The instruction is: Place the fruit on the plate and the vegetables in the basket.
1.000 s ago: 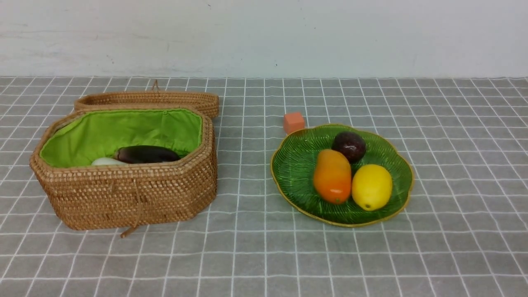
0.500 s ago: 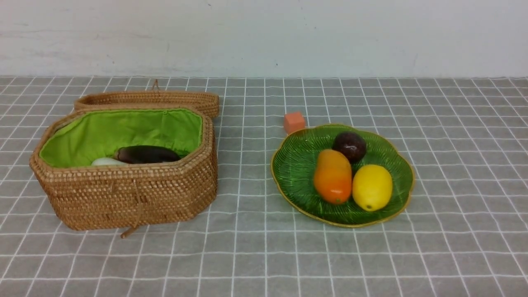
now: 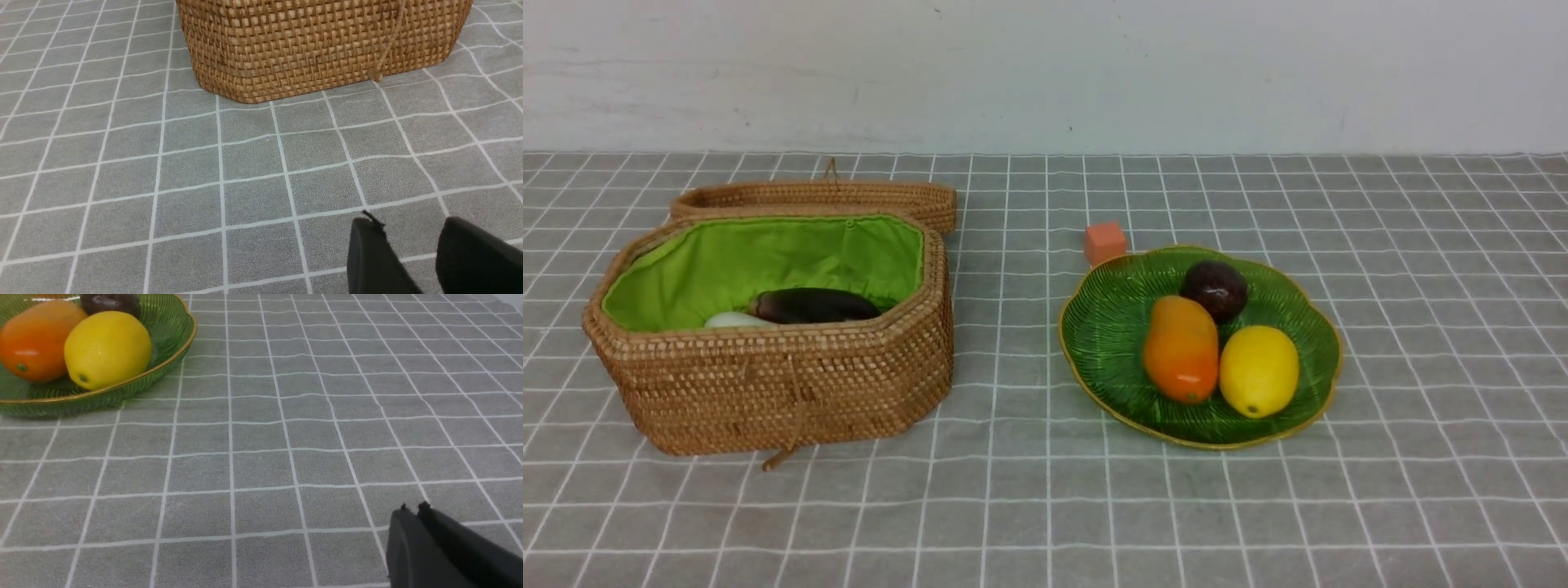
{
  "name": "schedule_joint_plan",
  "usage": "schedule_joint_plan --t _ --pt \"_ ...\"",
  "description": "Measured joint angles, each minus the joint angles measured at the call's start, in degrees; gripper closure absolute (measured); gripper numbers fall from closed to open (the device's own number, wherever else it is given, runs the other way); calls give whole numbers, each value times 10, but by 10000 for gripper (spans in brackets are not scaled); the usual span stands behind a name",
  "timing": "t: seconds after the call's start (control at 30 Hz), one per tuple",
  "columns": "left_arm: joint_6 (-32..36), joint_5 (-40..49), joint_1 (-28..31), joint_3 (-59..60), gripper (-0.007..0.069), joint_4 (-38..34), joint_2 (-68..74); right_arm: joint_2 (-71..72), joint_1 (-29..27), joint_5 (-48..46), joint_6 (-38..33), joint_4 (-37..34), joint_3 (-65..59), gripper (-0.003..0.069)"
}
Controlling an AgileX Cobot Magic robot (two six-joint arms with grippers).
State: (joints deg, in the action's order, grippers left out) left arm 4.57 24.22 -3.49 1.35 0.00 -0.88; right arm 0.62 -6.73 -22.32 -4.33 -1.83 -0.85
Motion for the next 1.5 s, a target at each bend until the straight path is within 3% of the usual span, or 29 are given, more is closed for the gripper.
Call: schedule_joint_plan --t 1.5 --pt "0 0 0 0 386 0 0 0 0 1 -1 -2 0 599"
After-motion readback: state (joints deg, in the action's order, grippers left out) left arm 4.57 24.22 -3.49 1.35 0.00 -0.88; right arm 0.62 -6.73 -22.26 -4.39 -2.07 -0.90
